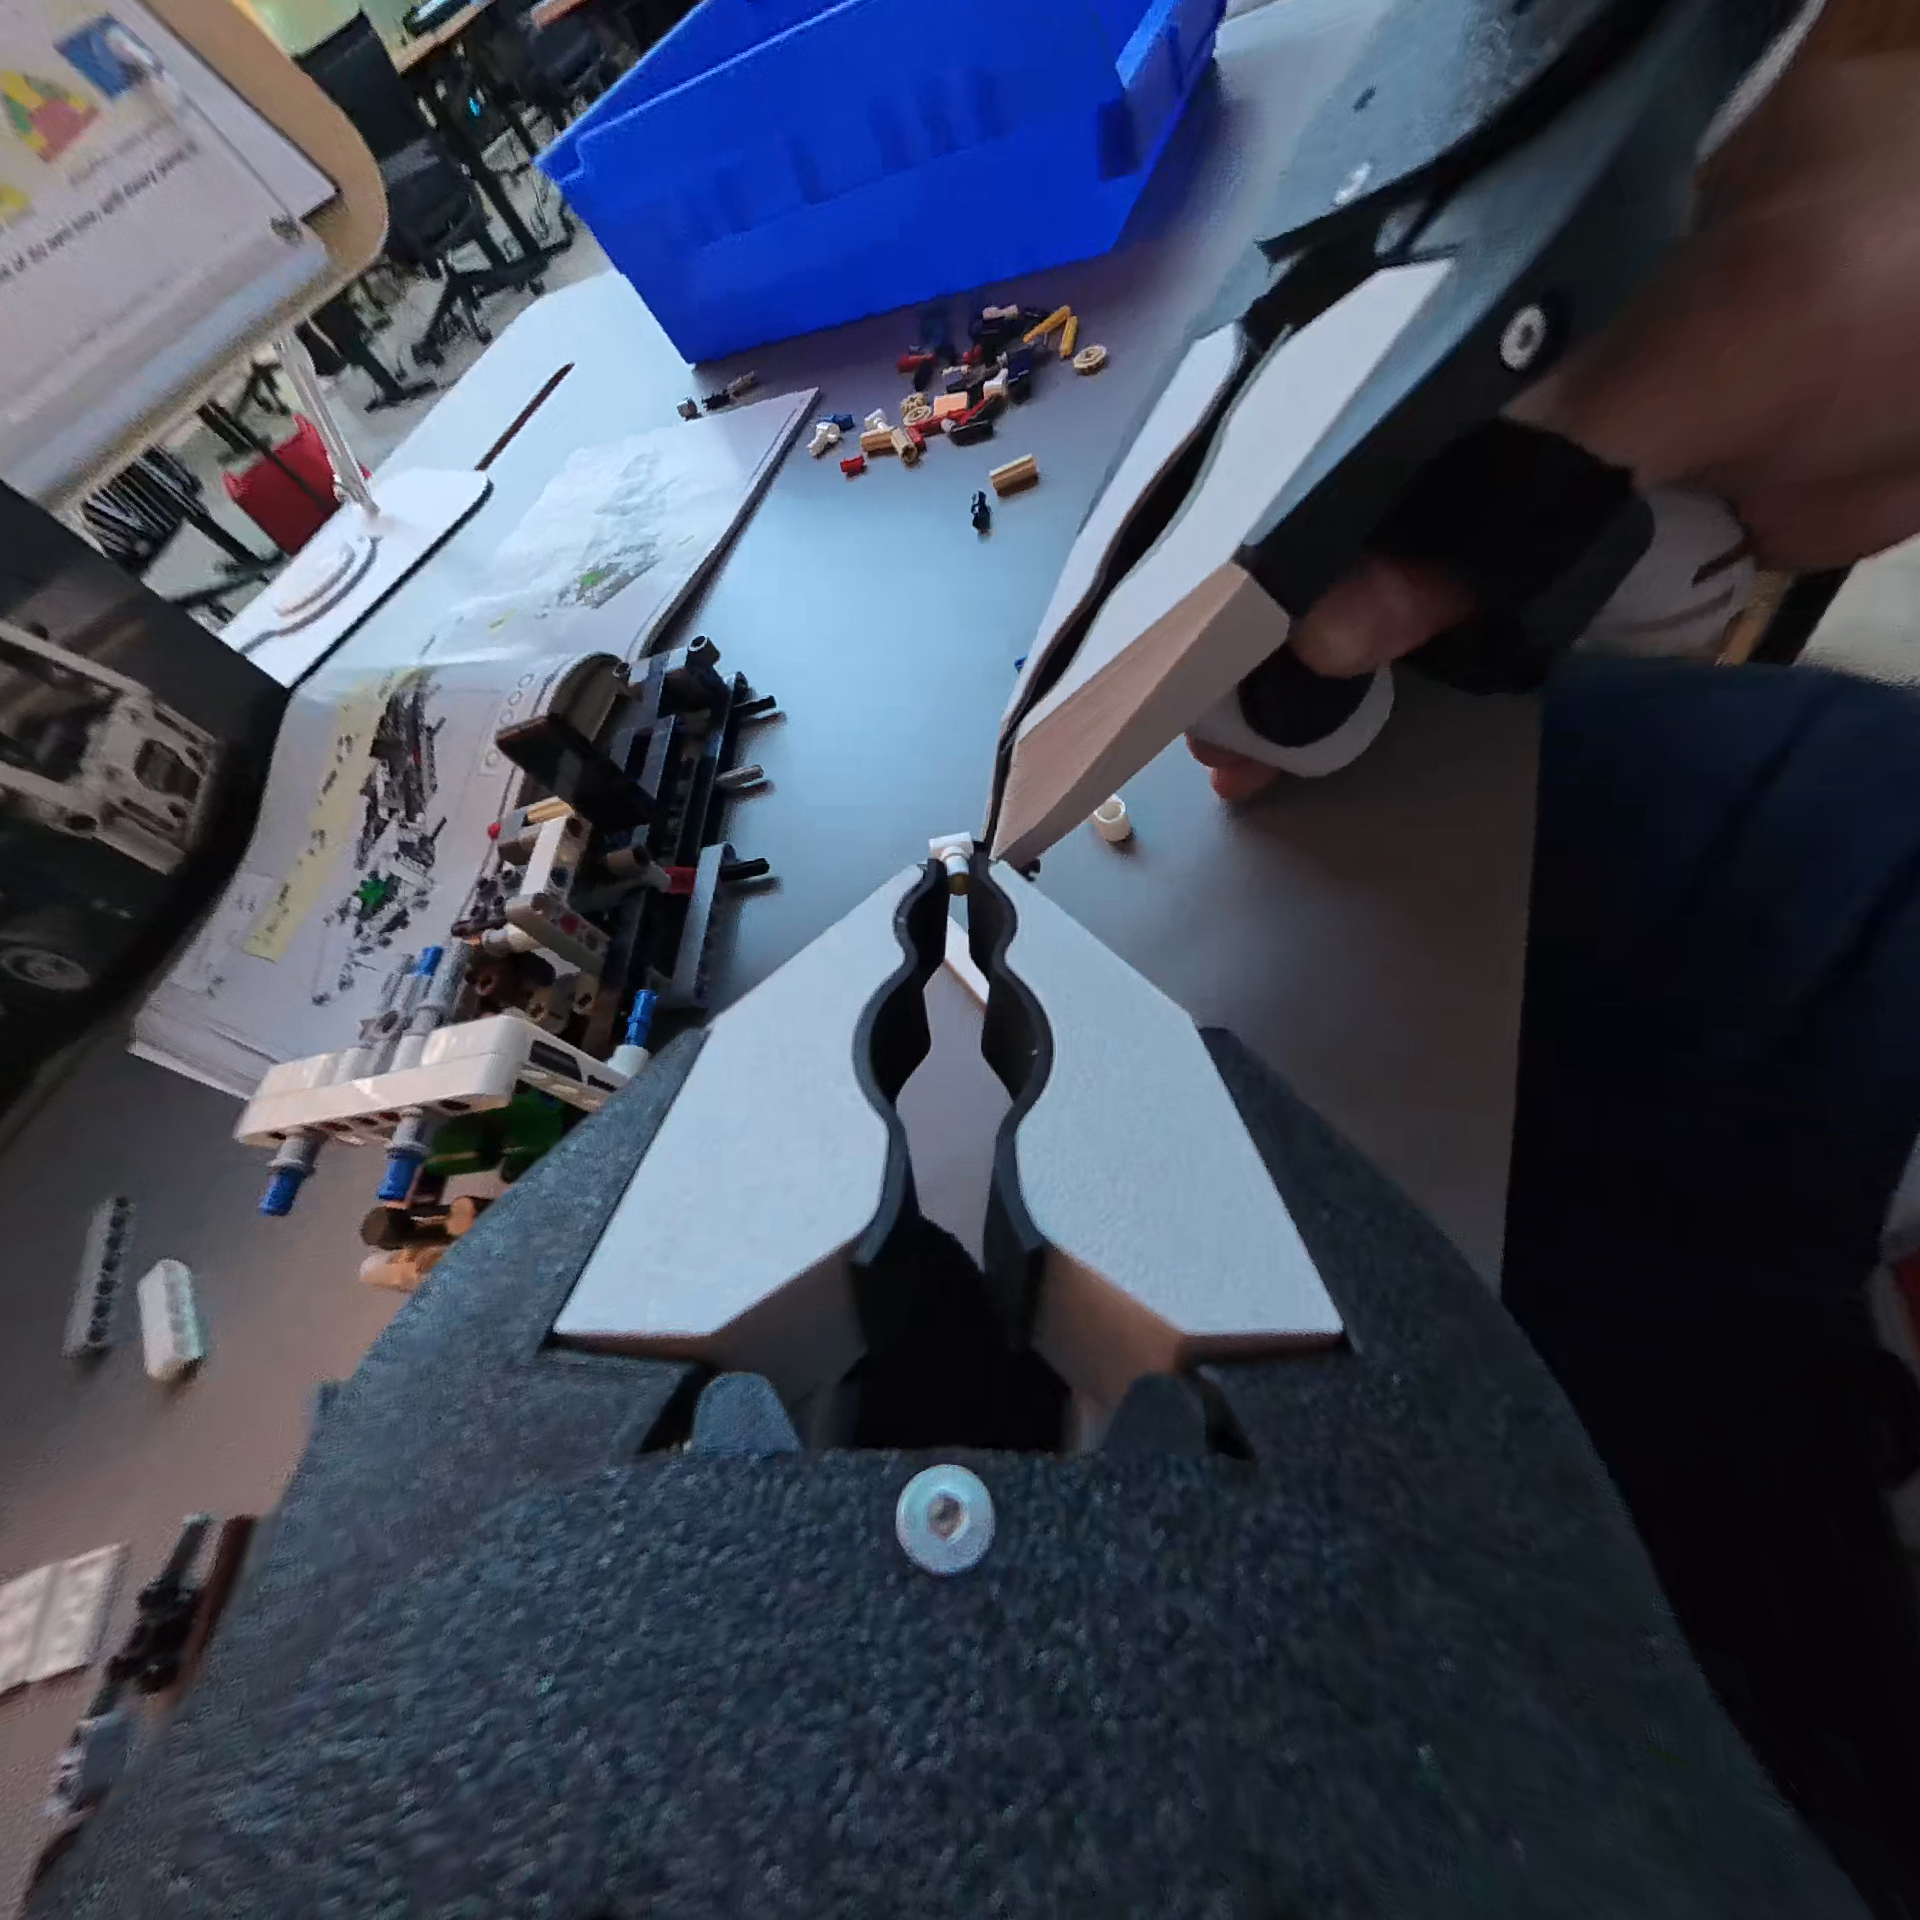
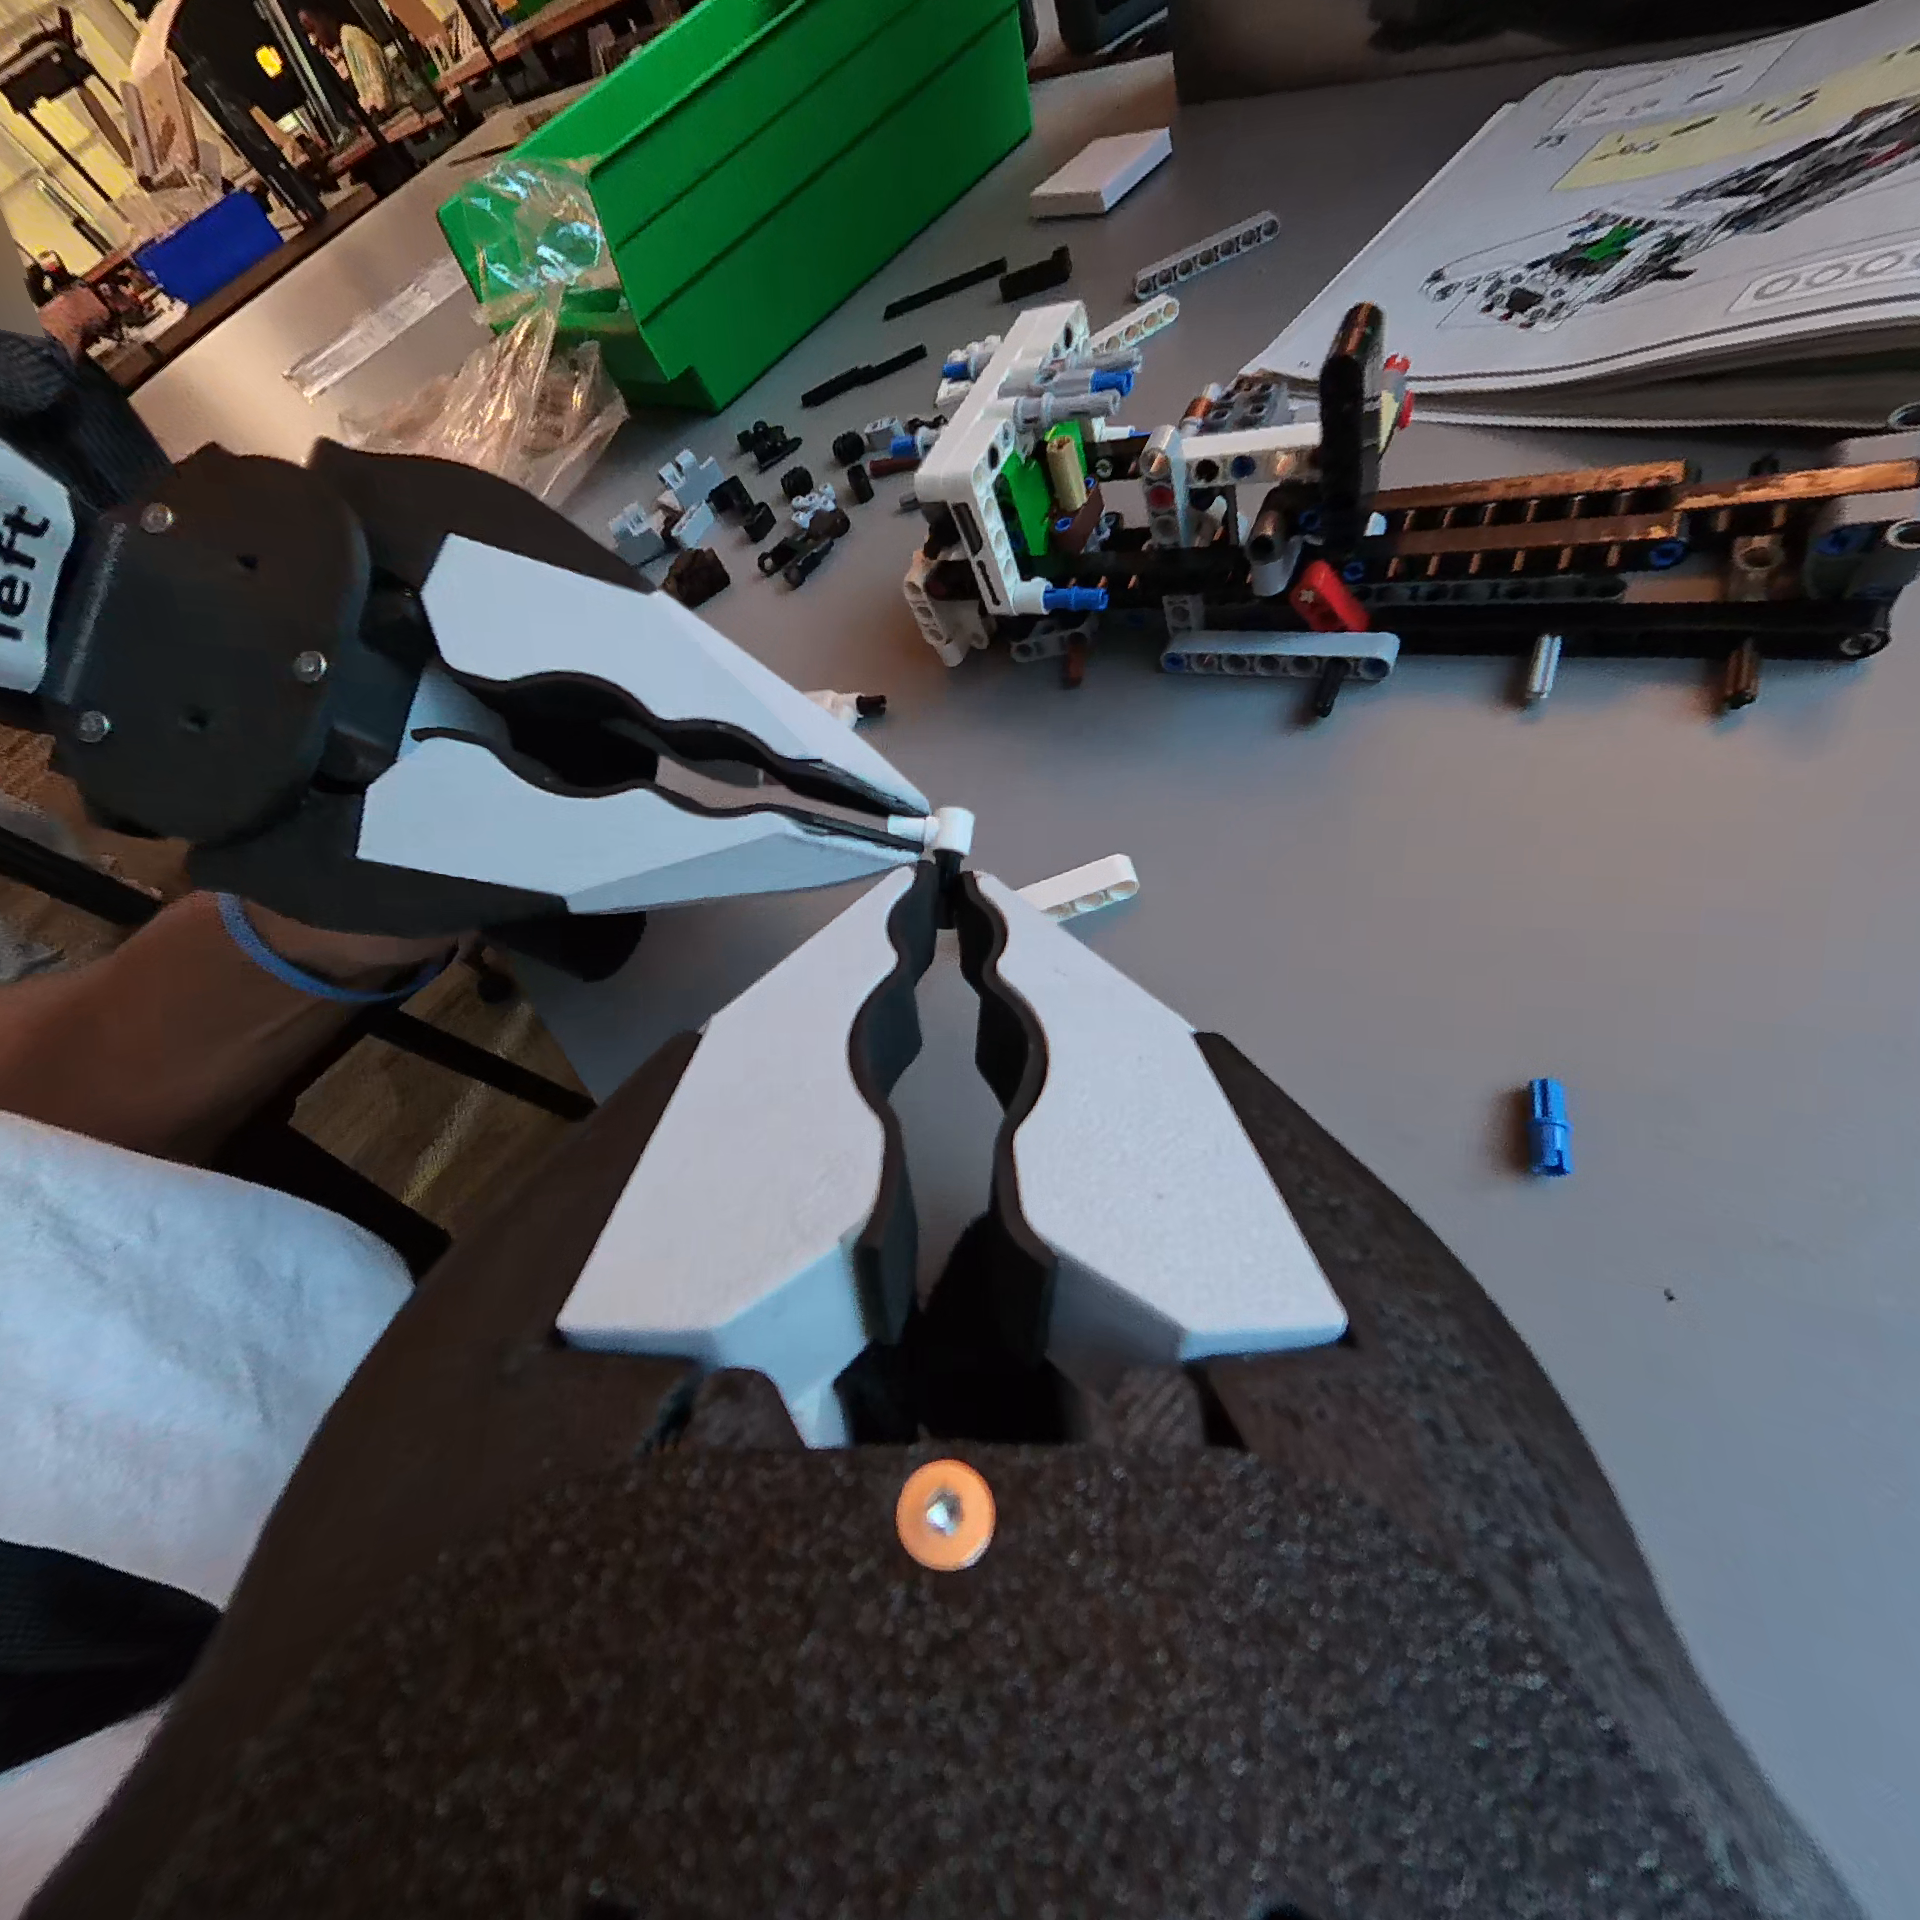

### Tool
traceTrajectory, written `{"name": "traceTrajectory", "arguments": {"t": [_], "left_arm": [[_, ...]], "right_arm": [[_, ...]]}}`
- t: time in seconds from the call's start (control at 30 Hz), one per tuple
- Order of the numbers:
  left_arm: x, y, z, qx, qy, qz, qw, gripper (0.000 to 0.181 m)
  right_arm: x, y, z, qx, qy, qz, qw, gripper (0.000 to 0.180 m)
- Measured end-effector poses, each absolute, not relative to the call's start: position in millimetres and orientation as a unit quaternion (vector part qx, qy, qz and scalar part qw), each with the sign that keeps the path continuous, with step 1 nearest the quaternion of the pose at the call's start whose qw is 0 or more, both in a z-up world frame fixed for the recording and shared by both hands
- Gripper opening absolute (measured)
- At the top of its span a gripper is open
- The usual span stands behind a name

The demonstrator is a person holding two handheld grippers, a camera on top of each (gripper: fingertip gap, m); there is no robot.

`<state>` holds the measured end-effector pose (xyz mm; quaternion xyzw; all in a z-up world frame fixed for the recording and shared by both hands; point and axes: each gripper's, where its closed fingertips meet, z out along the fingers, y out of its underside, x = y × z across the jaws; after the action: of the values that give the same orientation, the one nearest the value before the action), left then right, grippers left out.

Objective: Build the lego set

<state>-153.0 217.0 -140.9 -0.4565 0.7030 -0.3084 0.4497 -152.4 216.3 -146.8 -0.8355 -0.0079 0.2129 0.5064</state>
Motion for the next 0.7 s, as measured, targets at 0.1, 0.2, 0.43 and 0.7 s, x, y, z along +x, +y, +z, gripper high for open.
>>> {"name": "traceTrajectory", "arguments": {"t": [0.1, 0.2, 0.43, 0.7], "left_arm": [[-154.1, 215.6, -141.0, -0.421, 0.72, -0.279, 0.475, 0.001], [-154.3, 215.6, -141.8, -0.4, 0.731, -0.26, 0.488, 0.002], [-156.3, 215.2, -143.5, -0.375, 0.742, -0.242, 0.5, 0.001], [-159.0, 212.8, -145.7, -0.343, 0.757, -0.221, 0.511, 0.001]], "right_arm": [[-153.9, 215.7, -148.7, -0.84, -0.009, 0.224, 0.494, 0.002], [-154.3, 215.4, -149.8, -0.842, -0.012, 0.228, 0.488, 0.002], [-155.9, 214.4, -151.3, -0.844, -0.02, 0.23, 0.484, 0.001], [-158.4, 212.5, -153.3, -0.848, -0.025, 0.245, 0.469, 0.001]]}}
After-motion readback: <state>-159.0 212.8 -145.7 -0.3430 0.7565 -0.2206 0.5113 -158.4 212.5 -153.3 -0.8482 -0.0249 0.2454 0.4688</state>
